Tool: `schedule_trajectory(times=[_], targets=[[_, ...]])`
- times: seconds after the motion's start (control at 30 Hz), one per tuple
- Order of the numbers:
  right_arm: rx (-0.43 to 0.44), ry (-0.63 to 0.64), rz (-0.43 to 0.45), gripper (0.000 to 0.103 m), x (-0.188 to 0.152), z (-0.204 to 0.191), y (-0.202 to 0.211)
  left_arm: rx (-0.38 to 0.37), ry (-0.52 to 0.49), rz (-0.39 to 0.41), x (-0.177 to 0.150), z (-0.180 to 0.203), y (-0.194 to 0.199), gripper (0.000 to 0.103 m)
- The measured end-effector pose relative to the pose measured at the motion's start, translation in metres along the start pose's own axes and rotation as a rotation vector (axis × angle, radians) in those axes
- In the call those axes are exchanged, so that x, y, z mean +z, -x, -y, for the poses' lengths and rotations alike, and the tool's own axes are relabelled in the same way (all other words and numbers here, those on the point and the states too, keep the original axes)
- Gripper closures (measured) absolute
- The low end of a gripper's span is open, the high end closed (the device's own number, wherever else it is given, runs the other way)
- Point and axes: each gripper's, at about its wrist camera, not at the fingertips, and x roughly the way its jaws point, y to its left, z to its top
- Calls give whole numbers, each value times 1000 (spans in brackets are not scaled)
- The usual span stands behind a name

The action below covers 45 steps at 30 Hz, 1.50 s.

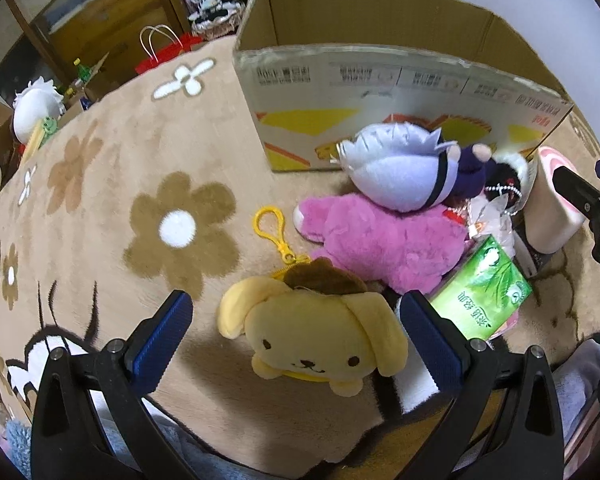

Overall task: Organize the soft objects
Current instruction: 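Grasp the yellow dog plush with the left tool while the right tool grasps the pink swirl squishy, then lift the yellow dog plush and pink swirl squishy over the cardboard box with both tools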

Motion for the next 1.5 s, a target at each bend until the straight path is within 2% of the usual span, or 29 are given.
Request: schedule_trajectory(times=[0.23, 0.5, 0.57, 0.67, 0.73, 0.8, 0.87, 0.93, 1.03, 1.33, 1.5], targets=[[-15, 10, -25, 0, -3, -1, -10, -1, -8, -67, 2, 3, -18, 1], [17, -1, -47, 0, -3, 1, -12, -17, 10, -113, 2, 0, -31, 1], [38, -14, -58, 5, -4, 2, -13, -15, 5, -126, 1, 2, -33, 1], [82, -36, -74, 18, -5, 4, -14, -24, -2, -143, 0, 2, -37, 8], [109, -42, -84, 32, -5, 4, -15, -25, 3, -144, 1, 2, -38, 10], [137, -45, -93, 43, -5, 3, -15, -36, 14, -152, 1, -1, -39, 12], [139, -38, -95, 46, -6, 1, -14, -43, 22, -152, 1, -2, -38, 13], [160, -48, -99, 54, -7, 1, -14, -46, 23, -149, 0, -5, -37, 15], [186, -66, -92, 59, -7, 6, -10, -44, 22, -137, -1, -6, -33, 16], [208, -96, -34, 61, -6, 11, 16, 10, 1, -51, -5, -1, -6, 16], [198, -105, 15, 61, -5, 14, 32, 24, 16, 35, -6, -2, 20, 16]])
